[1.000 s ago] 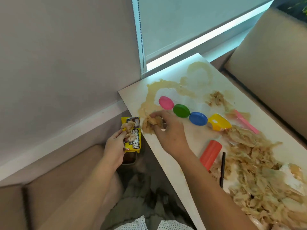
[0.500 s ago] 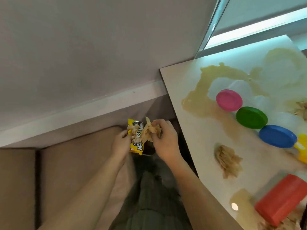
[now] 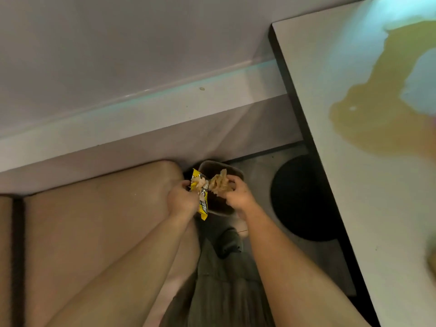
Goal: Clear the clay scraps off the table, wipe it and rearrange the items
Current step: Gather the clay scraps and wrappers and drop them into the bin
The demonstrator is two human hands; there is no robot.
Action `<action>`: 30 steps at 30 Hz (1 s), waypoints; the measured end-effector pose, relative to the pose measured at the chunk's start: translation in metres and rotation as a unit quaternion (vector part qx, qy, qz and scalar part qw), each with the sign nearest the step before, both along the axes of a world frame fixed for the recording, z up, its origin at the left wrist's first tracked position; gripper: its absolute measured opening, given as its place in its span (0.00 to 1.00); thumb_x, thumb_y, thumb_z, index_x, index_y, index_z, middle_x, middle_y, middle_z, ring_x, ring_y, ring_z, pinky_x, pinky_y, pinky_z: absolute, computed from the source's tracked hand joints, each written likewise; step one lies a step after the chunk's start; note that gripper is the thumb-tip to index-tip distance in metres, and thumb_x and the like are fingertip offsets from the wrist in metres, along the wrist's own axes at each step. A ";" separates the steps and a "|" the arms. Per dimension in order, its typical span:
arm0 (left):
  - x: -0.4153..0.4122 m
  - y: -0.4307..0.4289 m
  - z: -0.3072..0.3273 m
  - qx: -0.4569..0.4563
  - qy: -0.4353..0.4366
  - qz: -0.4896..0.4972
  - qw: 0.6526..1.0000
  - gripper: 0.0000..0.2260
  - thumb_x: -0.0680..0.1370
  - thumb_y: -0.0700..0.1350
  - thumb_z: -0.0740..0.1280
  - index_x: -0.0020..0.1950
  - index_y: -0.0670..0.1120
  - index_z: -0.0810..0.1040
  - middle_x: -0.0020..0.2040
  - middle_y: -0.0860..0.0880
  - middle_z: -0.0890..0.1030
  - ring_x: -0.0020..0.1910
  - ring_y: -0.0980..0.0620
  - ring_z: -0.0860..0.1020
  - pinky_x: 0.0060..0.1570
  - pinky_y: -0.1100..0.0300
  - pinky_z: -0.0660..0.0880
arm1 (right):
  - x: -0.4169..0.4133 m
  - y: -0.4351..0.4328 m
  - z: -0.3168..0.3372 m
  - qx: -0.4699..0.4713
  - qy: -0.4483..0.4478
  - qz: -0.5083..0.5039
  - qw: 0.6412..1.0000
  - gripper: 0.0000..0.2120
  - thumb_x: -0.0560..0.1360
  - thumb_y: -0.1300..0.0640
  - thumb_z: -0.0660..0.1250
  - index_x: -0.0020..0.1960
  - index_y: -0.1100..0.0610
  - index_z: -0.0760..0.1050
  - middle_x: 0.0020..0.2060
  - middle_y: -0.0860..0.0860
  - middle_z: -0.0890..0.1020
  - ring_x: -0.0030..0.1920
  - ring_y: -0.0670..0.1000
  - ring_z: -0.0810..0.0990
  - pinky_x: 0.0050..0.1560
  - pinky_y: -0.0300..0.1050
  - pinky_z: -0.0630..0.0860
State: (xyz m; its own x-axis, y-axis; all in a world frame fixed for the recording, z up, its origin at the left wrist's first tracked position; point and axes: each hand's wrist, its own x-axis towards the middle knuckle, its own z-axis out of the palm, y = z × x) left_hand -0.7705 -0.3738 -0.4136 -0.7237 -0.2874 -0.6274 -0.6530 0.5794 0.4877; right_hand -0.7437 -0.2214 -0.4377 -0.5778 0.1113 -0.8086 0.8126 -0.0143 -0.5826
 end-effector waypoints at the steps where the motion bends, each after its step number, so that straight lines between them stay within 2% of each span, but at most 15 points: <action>1: -0.002 -0.001 -0.004 -0.005 -0.001 0.000 1.000 0.14 0.79 0.42 0.69 0.65 0.45 0.80 0.56 0.46 0.84 0.53 0.46 0.82 0.48 0.57 0.74 | -0.001 -0.001 -0.008 -0.009 -0.015 -0.003 1.000 0.27 0.76 0.66 0.69 0.73 0.49 0.70 0.59 0.47 0.76 0.61 0.51 0.74 0.69 0.56 0.74; 4: -0.007 -0.003 -0.013 -0.012 -0.005 -0.001 1.000 0.09 0.79 0.42 0.70 0.58 0.48 0.79 0.53 0.46 0.84 0.49 0.48 0.81 0.46 0.57 0.74 | -0.002 -0.004 -0.025 0.009 -0.028 -0.028 0.999 0.25 0.77 0.66 0.68 0.71 0.51 0.73 0.65 0.52 0.77 0.64 0.54 0.76 0.68 0.58 0.75; 7: -0.010 -0.003 -0.022 -0.011 -0.013 -0.012 1.000 0.08 0.78 0.45 0.71 0.56 0.50 0.77 0.56 0.46 0.83 0.52 0.46 0.82 0.50 0.55 0.78 | 0.001 -0.005 -0.029 0.028 -0.040 -0.067 0.997 0.18 0.78 0.65 0.66 0.64 0.49 0.76 0.65 0.54 0.79 0.63 0.57 0.79 0.66 0.56 0.77; 10: -0.014 0.000 -0.033 0.023 -0.041 -0.013 0.999 0.18 0.78 0.50 0.73 0.66 0.48 0.77 0.60 0.46 0.82 0.56 0.45 0.82 0.54 0.55 0.79 | 0.005 -0.001 -0.021 0.049 -0.037 -0.091 0.994 0.18 0.78 0.64 0.66 0.65 0.51 0.77 0.65 0.53 0.78 0.63 0.56 0.79 0.67 0.55 0.76; 13: -0.017 -0.007 -0.062 0.072 -0.093 0.015 0.993 0.38 0.71 0.61 0.73 0.78 0.50 0.67 0.65 0.46 0.80 0.59 0.42 0.82 0.59 0.46 0.81 | 0.010 0.004 -0.014 0.053 -0.032 -0.093 0.994 0.19 0.80 0.65 0.64 0.69 0.52 0.75 0.68 0.53 0.77 0.67 0.53 0.76 0.68 0.55 0.76; 15: -0.017 -0.019 -0.095 0.092 -0.105 0.039 0.989 0.42 0.68 0.64 0.68 0.80 0.54 0.63 0.67 0.45 0.80 0.62 0.40 0.81 0.63 0.43 0.79 | 0.012 0.008 -0.008 0.055 -0.028 -0.086 0.994 0.20 0.81 0.65 0.63 0.70 0.51 0.75 0.69 0.53 0.76 0.68 0.52 0.76 0.68 0.55 0.76; 18: -0.013 -0.020 -0.079 0.124 -0.119 0.066 0.983 0.36 0.75 0.60 0.66 0.81 0.56 0.61 0.70 0.45 0.77 0.67 0.39 0.78 0.67 0.41 0.76 | 0.014 0.013 0.007 0.060 -0.020 -0.071 0.995 0.19 0.81 0.64 0.63 0.69 0.50 0.75 0.69 0.52 0.76 0.68 0.51 0.76 0.68 0.54 0.76; 20: -0.008 -0.022 -0.064 0.130 -0.113 0.067 0.983 0.33 0.77 0.59 0.66 0.81 0.57 0.61 0.72 0.47 0.76 0.68 0.40 0.77 0.68 0.43 0.75 | 0.018 0.015 0.021 0.069 -0.009 -0.061 0.996 0.19 0.82 0.65 0.63 0.69 0.50 0.75 0.70 0.51 0.76 0.68 0.51 0.76 0.68 0.50 0.75; 22: -0.001 -0.021 -0.039 0.131 -0.105 0.065 0.984 0.31 0.77 0.59 0.66 0.80 0.58 0.64 0.71 0.48 0.77 0.67 0.42 0.77 0.68 0.43 0.75 | 0.022 0.015 0.041 0.072 0.010 -0.052 0.996 0.19 0.82 0.65 0.62 0.70 0.50 0.74 0.70 0.49 0.75 0.70 0.50 0.74 0.64 0.42 0.73; 25: 0.013 -0.010 0.020 0.153 -0.076 0.052 0.984 0.22 0.82 0.54 0.66 0.76 0.55 0.72 0.66 0.48 0.79 0.65 0.45 0.78 0.69 0.46 0.75 | 0.030 0.007 0.078 0.090 0.052 -0.021 0.994 0.18 0.82 0.64 0.63 0.68 0.49 0.75 0.69 0.48 0.76 0.70 0.50 0.74 0.64 0.44 0.73; 27: 0.025 -0.003 0.059 0.167 -0.049 0.045 0.984 0.16 0.83 0.52 0.66 0.71 0.53 0.76 0.61 0.50 0.81 0.61 0.49 0.79 0.67 0.49 0.76 | 0.039 0.004 0.106 0.108 0.085 0.001 0.990 0.17 0.81 0.62 0.63 0.67 0.48 0.76 0.66 0.47 0.77 0.67 0.48 0.76 0.65 0.44 0.76; 30: 0.049 0.008 0.118 0.180 -0.026 0.034 0.983 0.11 0.84 0.51 0.65 0.66 0.55 0.79 0.57 0.55 0.81 0.56 0.54 0.79 0.63 0.52 0.78 | 0.057 0.004 0.157 0.094 0.123 0.031 0.987 0.17 0.82 0.62 0.63 0.69 0.48 0.75 0.61 0.45 0.78 0.55 0.42 0.78 0.51 0.32 0.76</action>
State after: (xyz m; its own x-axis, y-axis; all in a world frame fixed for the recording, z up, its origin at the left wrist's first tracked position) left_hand -0.7211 -0.3657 -0.2952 -0.6747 -0.0863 -0.7330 -0.7137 0.3294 0.6181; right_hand -0.6868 -0.2171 -0.2803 -0.7647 0.2048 -0.6109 0.6418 0.1584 -0.7503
